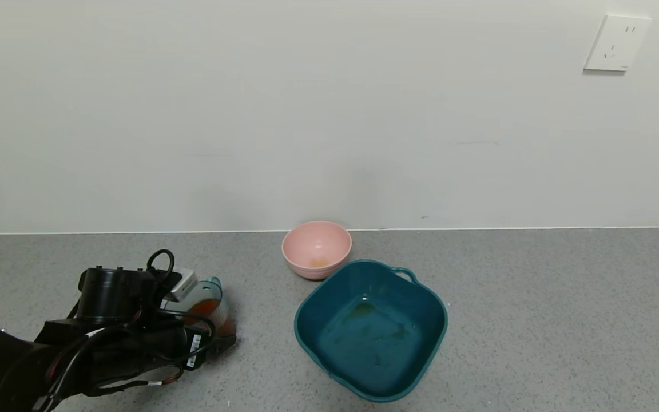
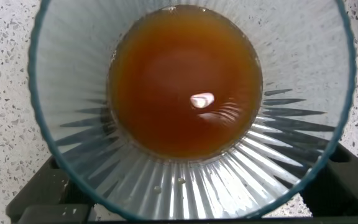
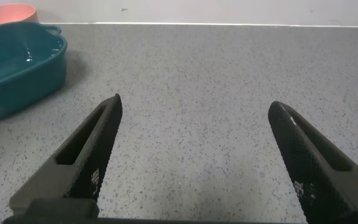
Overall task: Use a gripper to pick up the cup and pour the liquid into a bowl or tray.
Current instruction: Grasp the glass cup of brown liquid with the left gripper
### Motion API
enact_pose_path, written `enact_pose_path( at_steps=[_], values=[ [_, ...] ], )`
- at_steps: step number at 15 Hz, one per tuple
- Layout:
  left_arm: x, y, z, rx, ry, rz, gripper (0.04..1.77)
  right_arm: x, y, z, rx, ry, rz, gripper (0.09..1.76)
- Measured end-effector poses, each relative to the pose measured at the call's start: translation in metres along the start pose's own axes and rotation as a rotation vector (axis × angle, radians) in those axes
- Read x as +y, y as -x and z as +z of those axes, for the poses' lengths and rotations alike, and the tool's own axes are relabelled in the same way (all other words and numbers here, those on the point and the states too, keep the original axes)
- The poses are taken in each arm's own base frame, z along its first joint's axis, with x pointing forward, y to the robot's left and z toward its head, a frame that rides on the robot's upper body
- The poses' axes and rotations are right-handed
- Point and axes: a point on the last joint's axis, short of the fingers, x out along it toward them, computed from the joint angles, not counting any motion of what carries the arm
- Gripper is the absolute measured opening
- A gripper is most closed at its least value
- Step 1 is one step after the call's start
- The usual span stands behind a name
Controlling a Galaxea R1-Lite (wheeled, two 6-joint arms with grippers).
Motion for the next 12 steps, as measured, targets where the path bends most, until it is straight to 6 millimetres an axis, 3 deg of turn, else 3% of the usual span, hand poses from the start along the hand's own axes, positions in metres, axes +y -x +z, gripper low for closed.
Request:
enact_pose_path(
  at_steps=[7,12],
  values=[
    [0.0007,0.0002,-0.0012,0.0,0.005,0.016,1.72,0.0,0.0,0.0,0.0,0.0,0.0,1.71],
    [0.0006,-0.0012,-0.0013,-0.131,-0.008,0.027,1.72,0.0,0.0,0.0,0.0,0.0,0.0,1.71]
  ],
)
